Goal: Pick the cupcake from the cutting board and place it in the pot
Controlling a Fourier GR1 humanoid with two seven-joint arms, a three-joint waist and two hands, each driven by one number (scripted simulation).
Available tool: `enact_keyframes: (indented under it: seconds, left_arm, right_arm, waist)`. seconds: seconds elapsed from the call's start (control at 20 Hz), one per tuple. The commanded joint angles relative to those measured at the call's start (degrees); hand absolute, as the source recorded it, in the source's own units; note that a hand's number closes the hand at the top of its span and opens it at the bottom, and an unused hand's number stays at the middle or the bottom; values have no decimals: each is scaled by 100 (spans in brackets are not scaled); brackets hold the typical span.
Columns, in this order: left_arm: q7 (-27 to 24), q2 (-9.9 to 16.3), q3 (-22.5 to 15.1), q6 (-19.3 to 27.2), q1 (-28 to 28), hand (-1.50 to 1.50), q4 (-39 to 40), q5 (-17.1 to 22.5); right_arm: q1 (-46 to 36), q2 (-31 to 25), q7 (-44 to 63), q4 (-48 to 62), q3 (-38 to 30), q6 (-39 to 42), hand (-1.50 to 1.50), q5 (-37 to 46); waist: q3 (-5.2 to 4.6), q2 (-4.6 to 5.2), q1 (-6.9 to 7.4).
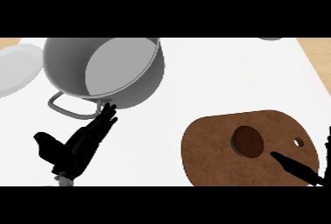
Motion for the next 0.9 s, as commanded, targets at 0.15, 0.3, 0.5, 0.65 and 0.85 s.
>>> enact_keyframes:
  seconds: [0.15,0.3,0.5,0.65,0.85]
  left_arm:
    - [-11,-139,39,-8,-81,0,342,-69]
    - [-87,-122,93,-89,-78,0,364,-46]
    - [98,-239,-95,46,89,0,1,-134]
    - [147,-116,117,-156,-23,0,149,-15]
    - [-40,-170,164,-268,-62,0,366,-107]
  right_arm:
    - [930,-999,2463,-2678,208,423,-150,609]
    - [1161,-1455,3411,-3709,-119,937,-150,242]
    - [1072,-1724,4715,-4613,-543,1359,-150,-345]
    - [839,-1761,5698,-4916,-684,1360,-150,-317]
    - [347,-1654,6130,-4830,-646,1432,-150,-512]
  waist:
    - [-14,10,-56]
    - [-15,10,-82]
    - [-6,11,2]
    - [-3,30,59]
    - [-1,38,85]
